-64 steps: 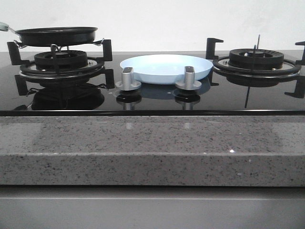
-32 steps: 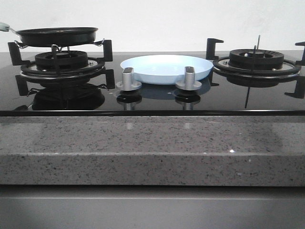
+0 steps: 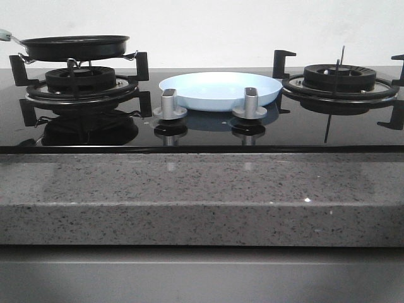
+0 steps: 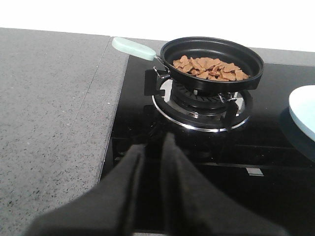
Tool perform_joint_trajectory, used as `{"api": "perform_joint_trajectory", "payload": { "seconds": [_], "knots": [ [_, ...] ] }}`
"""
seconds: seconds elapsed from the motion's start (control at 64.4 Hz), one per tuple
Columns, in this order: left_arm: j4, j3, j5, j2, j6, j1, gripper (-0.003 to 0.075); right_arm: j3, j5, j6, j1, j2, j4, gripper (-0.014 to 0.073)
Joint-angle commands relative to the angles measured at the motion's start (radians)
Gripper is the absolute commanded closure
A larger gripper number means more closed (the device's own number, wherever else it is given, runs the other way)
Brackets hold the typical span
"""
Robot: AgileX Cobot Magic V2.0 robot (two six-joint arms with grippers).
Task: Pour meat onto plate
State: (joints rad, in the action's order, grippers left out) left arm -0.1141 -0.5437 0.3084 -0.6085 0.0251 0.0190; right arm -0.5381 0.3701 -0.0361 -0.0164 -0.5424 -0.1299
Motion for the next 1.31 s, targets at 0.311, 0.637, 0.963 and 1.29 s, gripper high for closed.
{"api": "perform_joint_trajectory", "payload": {
  "seconds": [0.311, 0.637, 0.963, 1.29],
  "knots": [
    [0.0, -0.035, -0.102, -0.005, -0.008, -0.001, 0.0081, -0.038, -0.083, -0.005, 0.006, -0.007, 0.012, 0.0015],
    [0.0, -0.035, -0.102, -0.005, -0.008, -0.001, 0.0081, -0.066, -0.132, -0.005, 0.006, -0.065, -0.045, 0.0022],
    [0.0, -0.035, -0.102, -0.005, -0.008, -0.001, 0.0081, -0.49, 0.128, -0.013, -0.076, -0.528, -0.045, 0.0097],
    [0.0, -0.035, -0.102, -0.005, -0.008, -0.001, 0.0081, -1.008, 0.413, -0.072, -0.184, -1.024, -0.045, 0.0102]
  ]
}}
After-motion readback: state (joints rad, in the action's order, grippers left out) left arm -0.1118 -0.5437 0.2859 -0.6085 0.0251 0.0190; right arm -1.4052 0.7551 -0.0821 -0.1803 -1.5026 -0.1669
